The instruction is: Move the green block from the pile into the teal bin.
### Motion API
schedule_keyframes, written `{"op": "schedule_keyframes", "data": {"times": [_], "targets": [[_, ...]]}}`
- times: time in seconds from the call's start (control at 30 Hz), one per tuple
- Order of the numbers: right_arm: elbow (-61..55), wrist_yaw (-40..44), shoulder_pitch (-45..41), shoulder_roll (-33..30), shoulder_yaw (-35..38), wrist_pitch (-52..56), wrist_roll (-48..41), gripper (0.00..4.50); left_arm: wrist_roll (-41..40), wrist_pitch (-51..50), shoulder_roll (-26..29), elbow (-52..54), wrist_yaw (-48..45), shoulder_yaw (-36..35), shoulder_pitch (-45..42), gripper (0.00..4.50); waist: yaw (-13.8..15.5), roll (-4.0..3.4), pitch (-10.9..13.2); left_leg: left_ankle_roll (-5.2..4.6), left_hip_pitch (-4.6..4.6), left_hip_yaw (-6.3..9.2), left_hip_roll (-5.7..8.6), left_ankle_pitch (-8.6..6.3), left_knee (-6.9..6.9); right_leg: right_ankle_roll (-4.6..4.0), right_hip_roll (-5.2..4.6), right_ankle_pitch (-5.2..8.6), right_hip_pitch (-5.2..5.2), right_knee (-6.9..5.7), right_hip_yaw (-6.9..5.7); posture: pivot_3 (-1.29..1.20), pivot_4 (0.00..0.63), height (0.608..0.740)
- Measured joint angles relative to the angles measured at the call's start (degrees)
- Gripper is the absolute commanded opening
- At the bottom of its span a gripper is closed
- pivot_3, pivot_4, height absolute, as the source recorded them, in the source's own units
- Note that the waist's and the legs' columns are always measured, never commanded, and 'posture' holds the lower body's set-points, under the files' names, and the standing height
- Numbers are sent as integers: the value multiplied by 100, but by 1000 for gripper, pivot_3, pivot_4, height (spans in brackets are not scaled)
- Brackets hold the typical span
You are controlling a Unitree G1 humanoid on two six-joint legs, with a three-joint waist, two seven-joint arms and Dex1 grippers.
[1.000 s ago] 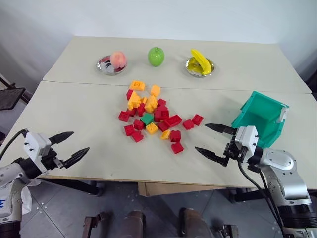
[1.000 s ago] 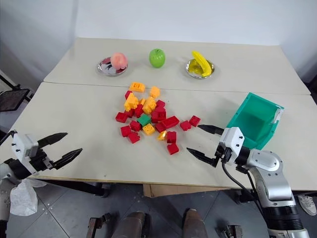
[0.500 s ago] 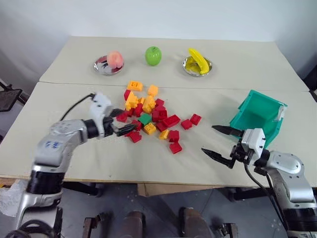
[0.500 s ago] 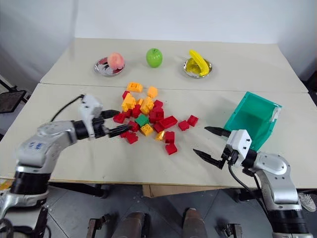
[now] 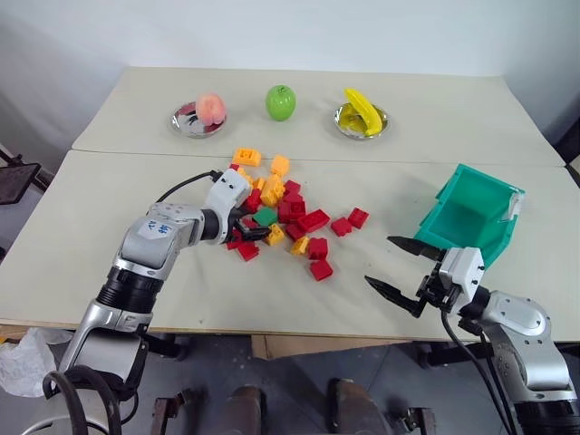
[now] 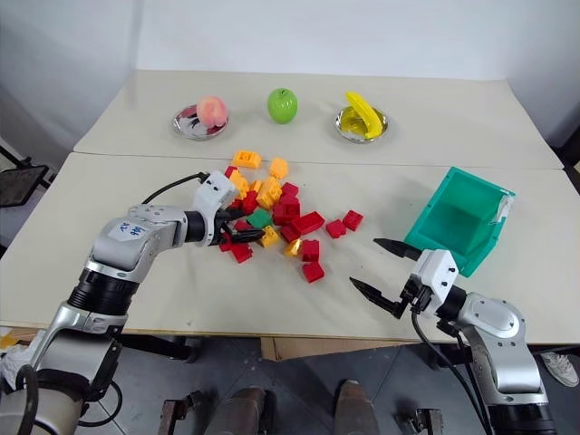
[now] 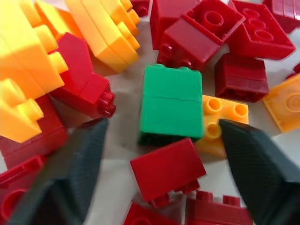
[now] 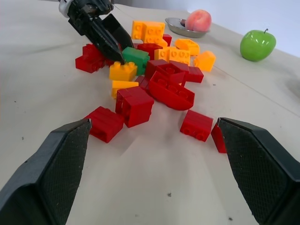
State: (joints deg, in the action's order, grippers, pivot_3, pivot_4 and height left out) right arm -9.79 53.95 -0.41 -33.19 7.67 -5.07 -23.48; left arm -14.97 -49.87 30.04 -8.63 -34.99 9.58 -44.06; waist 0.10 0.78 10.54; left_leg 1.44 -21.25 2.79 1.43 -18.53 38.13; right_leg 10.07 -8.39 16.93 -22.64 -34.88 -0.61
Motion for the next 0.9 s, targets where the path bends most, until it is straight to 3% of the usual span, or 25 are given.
{"op": "schedule_keyframes", "data": {"times": [0.2,0.43,0.63,0.8,0.9], "targets": [[-129,-86,1,0,-2,15,2,4500,70,268,-16,-291,-144,-54,-130,1468,-1,0,0,1,1,0,0,0,-1,0,0,0,0,0,0,0,150,740],[-359,-196,0,0,-14,173,1,4500,111,917,-89,-692,-617,-56,-315,1468,0,0,0,0,-3,0,0,0,-1,0,0,0,-3,2,-2,0,150,740],[-432,-320,374,-25,164,256,1,4500,-371,2358,-387,-470,-2137,-234,-843,1468,79,0,0,0,-8,-2,1,0,-2,1,0,0,-1,13,-3,0,150,740],[-534,-438,1051,-247,980,207,0,4500,-215,3326,-1376,-875,-2969,367,-1494,1468,202,0,0,-12,-7,-3,9,-4,5,18,0,-10,21,40,-6,0,150,740],[-665,-503,1628,-263,1533,145,-3,4500,327,4191,-2182,-1984,-3098,969,-1791,1468,249,2,1,-22,-8,-11,11,-8,5,23,0,-12,22,55,-4,0,150,740]]}}
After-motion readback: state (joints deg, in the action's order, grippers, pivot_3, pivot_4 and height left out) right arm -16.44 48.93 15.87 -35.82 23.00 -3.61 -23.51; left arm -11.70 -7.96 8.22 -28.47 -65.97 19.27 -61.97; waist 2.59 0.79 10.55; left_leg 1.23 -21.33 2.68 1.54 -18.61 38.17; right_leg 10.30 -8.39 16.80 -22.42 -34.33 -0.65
